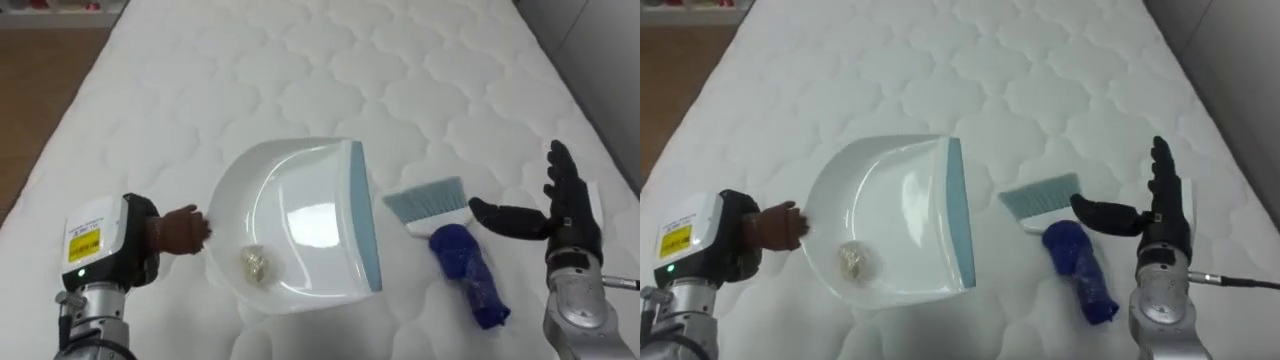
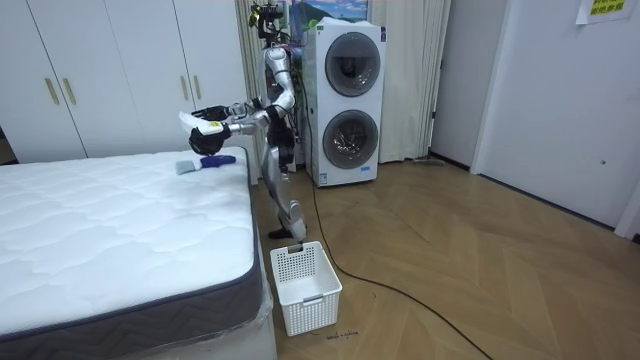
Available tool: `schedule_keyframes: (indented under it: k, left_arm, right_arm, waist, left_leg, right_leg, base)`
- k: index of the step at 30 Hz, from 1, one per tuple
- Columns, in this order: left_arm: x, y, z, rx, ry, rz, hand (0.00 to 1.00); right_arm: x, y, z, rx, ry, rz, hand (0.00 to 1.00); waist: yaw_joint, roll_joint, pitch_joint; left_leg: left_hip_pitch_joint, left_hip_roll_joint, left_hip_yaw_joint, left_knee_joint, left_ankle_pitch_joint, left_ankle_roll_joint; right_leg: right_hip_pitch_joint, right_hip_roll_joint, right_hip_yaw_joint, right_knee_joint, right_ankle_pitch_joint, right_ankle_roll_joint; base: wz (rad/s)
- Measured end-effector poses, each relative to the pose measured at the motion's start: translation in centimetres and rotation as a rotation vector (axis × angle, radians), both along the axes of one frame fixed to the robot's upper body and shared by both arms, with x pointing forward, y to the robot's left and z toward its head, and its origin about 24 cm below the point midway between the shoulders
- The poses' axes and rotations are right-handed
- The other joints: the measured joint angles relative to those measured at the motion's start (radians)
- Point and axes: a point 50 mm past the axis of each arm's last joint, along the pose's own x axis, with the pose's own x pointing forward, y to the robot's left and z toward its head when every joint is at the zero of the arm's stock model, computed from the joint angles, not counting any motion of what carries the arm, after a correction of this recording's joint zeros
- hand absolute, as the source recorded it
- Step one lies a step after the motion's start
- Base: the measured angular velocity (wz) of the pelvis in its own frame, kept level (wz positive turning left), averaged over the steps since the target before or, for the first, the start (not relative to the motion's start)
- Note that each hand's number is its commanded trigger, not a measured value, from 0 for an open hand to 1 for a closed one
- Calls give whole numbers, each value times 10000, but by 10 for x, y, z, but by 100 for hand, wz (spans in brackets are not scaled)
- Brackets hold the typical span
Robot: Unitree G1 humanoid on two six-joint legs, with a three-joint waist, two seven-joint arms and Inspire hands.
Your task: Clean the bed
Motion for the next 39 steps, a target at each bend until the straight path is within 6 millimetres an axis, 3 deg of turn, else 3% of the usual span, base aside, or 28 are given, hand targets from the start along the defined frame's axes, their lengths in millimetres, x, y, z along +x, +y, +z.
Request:
schedule_keyframes:
  k: [10,17,20,23,27,30,33,36,38,39]
  left_arm:
    - [-2,-3,8,-255,-545,-284,100]
    - [-6,-7,3,-678,-281,-255,100]
    - [-5,-8,2,-721,-175,-338,100]
    - [-4,-11,1,-773,-109,-452,100]
    - [-4,-13,0,-867,-78,-397,100]
    - [-6,-17,-6,-1097,20,-246,100]
    - [-7,-21,-10,-1349,106,-192,100]
    - [-7,-22,-10,-1392,80,-225,100]
    - [-7,-23,-10,-1453,38,-198,100]
    - [-7,-23,-10,-1479,6,-222,100]
  right_arm:
    - [6,8,23,-65,-1315,183,0]
    - [3,10,23,-151,-1333,191,0]
    - [4,11,27,-147,-1537,190,0]
    - [5,12,28,-89,-1620,166,0]
    - [10,13,32,-37,-1800,223,0]
    - [10,14,32,-167,-1820,310,0]
    - [12,13,34,-223,-1962,243,0]
    - [11,9,33,-262,-1940,-73,0]
    - [12,7,37,-348,-2118,-317,0]
    - [13,7,39,-367,-2241,-471,0]
  waist:
    - [345,108,56]
    - [395,-57,99]
    - [130,-231,98]
    - [114,-371,110]
    - [536,-469,120]
    - [1033,-503,129]
    - [1187,-582,170]
    - [1261,-672,222]
    - [1221,-682,231]
    - [1154,-698,241]
  left_leg:
    - [121,-67,-172,-126,16,-2]
    - [-21,-289,-1011,-132,62,74]
    - [-303,-525,-1914,-118,191,155]
    - [-511,-624,-2790,-117,374,150]
    - [-887,-697,-3741,-117,619,81]
    - [-1068,-766,-4255,-53,678,-10]
    - [-1551,-912,-4808,193,789,-151]
    - [-1830,-932,-4537,191,1123,-214]
    - [-2045,-851,-3662,184,1389,-134]
    - [-2164,-732,-2505,150,1602,31]
  right_leg:
    - [94,-44,-165,24,-11,17]
    - [359,-229,-208,63,-238,249]
    - [556,-382,-191,34,-399,417]
    - [813,-402,-218,-22,-405,426]
    - [861,-367,-367,-48,-442,420]
    - [946,-354,-395,64,-703,355]
    - [1102,-339,-588,80,-1000,360]
    - [1415,-237,-1041,41,-1169,256]
    - [1558,-184,-1266,9,-1198,211]
    - [1691,-180,-1754,6,-1208,196]
  base:
    - [3]
    - [32]
    - [78]
    - [87]
    - [71]
    - [52]
    - [100]
    - [111]
    - [121]
    - [137]
